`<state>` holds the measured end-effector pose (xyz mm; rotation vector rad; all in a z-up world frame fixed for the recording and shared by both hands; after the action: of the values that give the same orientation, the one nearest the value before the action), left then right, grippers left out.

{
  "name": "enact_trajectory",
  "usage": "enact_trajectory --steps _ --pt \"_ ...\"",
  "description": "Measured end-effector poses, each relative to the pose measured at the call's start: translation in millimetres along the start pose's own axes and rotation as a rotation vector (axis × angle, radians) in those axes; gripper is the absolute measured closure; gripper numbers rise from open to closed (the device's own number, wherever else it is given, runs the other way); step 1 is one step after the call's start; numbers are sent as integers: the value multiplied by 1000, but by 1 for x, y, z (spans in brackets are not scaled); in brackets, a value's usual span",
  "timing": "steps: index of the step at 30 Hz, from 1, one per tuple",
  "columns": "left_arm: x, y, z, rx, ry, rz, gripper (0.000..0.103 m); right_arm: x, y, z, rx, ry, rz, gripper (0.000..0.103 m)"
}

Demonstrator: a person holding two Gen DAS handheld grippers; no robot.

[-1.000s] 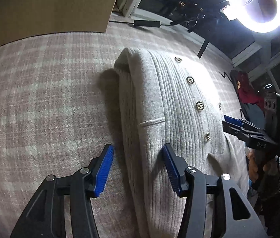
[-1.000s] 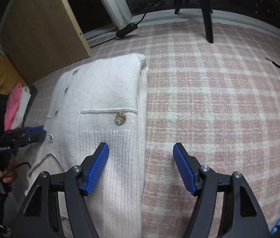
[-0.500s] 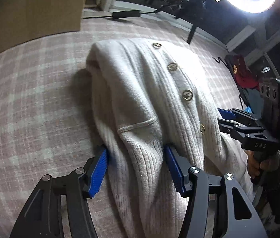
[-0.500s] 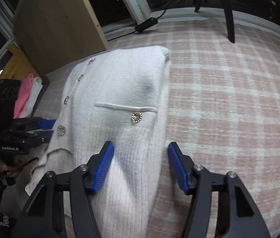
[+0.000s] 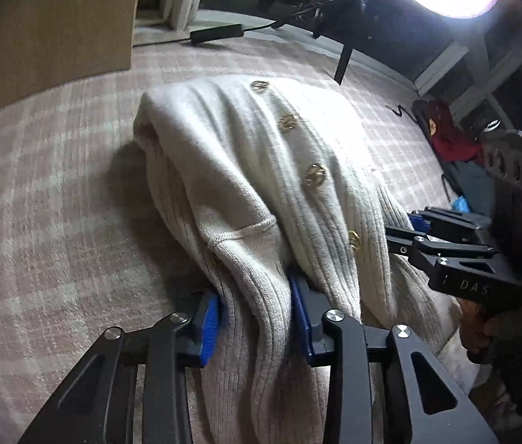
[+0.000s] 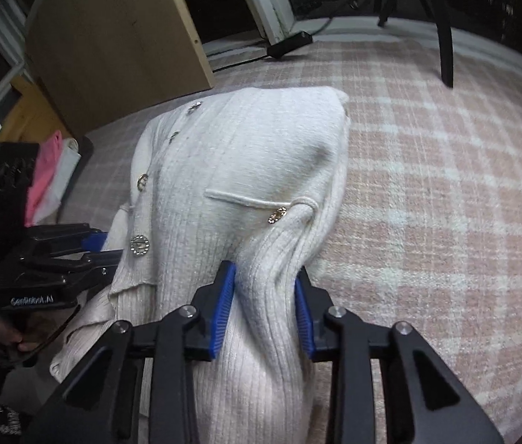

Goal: Fold clothes

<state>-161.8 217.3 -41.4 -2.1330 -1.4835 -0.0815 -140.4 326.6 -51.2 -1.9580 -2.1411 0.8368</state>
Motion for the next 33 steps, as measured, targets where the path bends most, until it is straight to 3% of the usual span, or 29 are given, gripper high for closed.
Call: enact_trajectory --steps 7,19,33 --pt "2 -1 -1 4 -31 -23 74 -10 -1 0 23 58 -39 75" --pt "11 -3 0 -3 -106 -11 75 -9 3 -6 42 74 -49 75" --pt "9 -5 1 4 -101 -52 75 -7 4 -2 47 68 -59 75"
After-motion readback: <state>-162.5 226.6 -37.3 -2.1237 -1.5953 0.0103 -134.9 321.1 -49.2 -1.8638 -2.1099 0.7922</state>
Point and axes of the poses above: each gripper's, at about its wrist camera, not at the fingertips, and z roughly the way its jaws point, x to its right, y to its underside, the point moved 6 cm from there along z, roughly the way its jaws point, and after that the axes turned 1 degree about -z, right-handed, at the moved point
